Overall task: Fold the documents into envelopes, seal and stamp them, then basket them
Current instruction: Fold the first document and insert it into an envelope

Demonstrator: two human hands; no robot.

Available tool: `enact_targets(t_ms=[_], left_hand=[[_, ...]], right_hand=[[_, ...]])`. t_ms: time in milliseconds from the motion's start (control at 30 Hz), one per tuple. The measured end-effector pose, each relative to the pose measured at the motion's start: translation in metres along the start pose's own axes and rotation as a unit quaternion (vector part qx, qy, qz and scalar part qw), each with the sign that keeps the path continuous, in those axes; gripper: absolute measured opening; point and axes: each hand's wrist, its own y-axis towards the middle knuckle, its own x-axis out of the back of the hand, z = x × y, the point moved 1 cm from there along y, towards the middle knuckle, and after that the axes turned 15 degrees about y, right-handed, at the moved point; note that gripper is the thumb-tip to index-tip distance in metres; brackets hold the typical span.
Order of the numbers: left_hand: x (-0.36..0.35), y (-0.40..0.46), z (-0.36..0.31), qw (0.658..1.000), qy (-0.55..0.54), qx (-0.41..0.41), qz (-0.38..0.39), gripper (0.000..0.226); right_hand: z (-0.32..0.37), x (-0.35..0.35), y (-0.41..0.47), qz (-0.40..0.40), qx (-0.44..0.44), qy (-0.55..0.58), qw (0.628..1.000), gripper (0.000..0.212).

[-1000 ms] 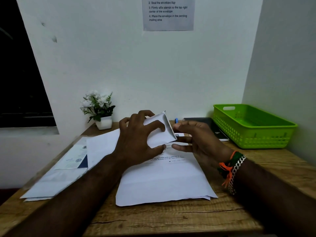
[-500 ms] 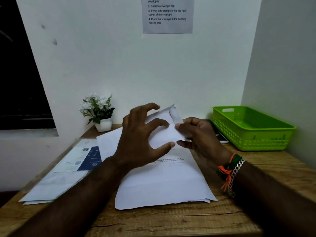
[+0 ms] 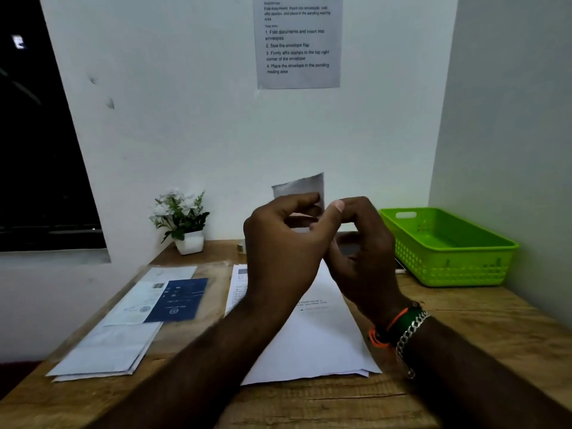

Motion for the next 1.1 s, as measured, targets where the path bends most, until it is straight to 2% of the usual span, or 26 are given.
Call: enact_targets(t_ms=[100,167,200,267,333,400,433,500,533,567,633,733,833,967,1033,1100], left_hand=[[0.005,0.002,0.005,0.998,-0.033,0.045,-0.010,0.006],[0.012,0.009,0.014,0.996,-0.038,0.073,-0.036,0.011],[0.016,0.014,0.019,0.994,-0.046,0.091,-0.050,0.013],[0.027,0.023,0.029,0.984,-0.090,0.143,-0.050,0.012],[0.039,0.030,0.042,0.963,-0.163,0.215,-0.019,0.010],[0.052,0.038,0.059,0.925,-0.233,0.300,0.026,0.008],[0.058,0.043,0.070,0.899,-0.264,0.344,0.060,0.008],[0.071,0.048,0.091,0.845,-0.306,0.420,0.127,0.017],[0.077,0.049,0.102,0.825,-0.310,0.450,0.142,0.020],[0.082,0.049,0.114,0.817,-0.302,0.470,0.144,0.020],[0.089,0.048,0.132,0.822,-0.267,0.484,0.136,0.016],[0.099,0.044,0.155,0.865,-0.141,0.468,0.116,0.010],[0.105,0.041,0.171,0.886,-0.045,0.456,0.075,0.026],[0.096,0.037,0.172,0.892,-0.029,0.447,0.059,0.020],[0.091,0.035,0.173,0.893,-0.029,0.446,0.049,0.016],[0.087,0.034,0.179,0.896,-0.024,0.441,0.042,0.011]], right_hand=[[-0.003,-0.001,-0.002,0.077,0.005,-0.033,0.996,0.029],[-0.006,-0.001,-0.004,0.116,-0.003,-0.051,0.992,0.039],[-0.007,0.000,-0.003,0.109,-0.018,-0.050,0.993,0.040],[-0.017,0.005,0.000,0.027,-0.066,-0.055,0.996,0.035],[-0.040,0.015,-0.001,-0.089,-0.162,-0.064,0.981,0.027],[-0.064,0.028,-0.001,-0.175,-0.328,0.017,0.928,0.016],[-0.071,0.034,-0.002,-0.197,-0.413,0.092,0.884,0.011],[-0.077,0.042,-0.007,-0.181,-0.552,0.217,0.784,0.006],[-0.077,0.043,-0.011,-0.158,-0.591,0.240,0.754,0.008],[-0.079,0.043,-0.015,-0.139,-0.606,0.242,0.745,0.009],[-0.081,0.041,-0.021,-0.119,-0.603,0.221,0.757,0.008],[-0.085,0.033,-0.028,-0.085,-0.607,0.215,0.761,0.005],[-0.091,0.027,-0.035,-0.045,-0.614,0.215,0.758,0.005],[-0.092,0.017,-0.042,0.019,-0.598,0.187,0.779,0.020],[-0.091,0.013,-0.041,0.005,-0.587,0.173,0.791,0.030],[-0.092,0.012,-0.040,-0.016,-0.579,0.150,0.801,0.031]])
